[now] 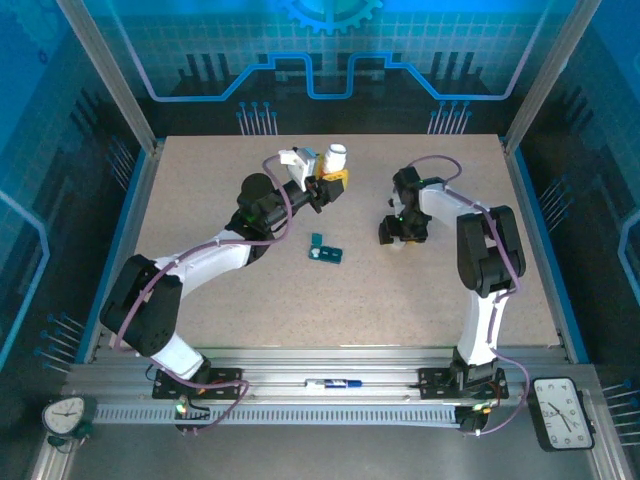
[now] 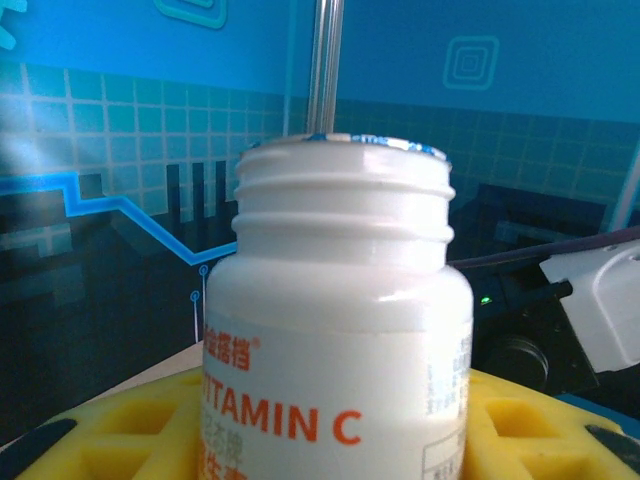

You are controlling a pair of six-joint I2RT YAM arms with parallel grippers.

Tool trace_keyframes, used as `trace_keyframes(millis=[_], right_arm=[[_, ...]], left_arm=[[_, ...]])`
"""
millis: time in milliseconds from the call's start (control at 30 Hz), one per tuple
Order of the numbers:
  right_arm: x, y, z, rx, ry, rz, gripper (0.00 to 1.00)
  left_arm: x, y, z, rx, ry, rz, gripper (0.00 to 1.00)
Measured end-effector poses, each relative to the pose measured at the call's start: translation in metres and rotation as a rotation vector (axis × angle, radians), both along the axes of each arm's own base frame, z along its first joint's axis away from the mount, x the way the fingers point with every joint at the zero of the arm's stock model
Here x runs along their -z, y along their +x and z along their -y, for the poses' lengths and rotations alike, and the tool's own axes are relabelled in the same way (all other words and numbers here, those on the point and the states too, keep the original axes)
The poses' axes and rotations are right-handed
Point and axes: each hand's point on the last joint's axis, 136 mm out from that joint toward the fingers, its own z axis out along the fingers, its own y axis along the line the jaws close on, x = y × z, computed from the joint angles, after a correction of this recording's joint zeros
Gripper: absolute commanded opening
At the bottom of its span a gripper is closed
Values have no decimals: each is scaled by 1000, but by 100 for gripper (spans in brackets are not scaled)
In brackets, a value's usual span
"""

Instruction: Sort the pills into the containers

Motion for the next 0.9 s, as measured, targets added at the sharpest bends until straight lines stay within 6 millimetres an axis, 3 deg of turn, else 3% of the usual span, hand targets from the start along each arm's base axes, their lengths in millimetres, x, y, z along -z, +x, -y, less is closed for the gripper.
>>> trace_keyframes(millis=[900], right_arm=[[8,-3,0,-43,-99,5,48]], left_arm=[[4,-1,3,19,5,-9,0]])
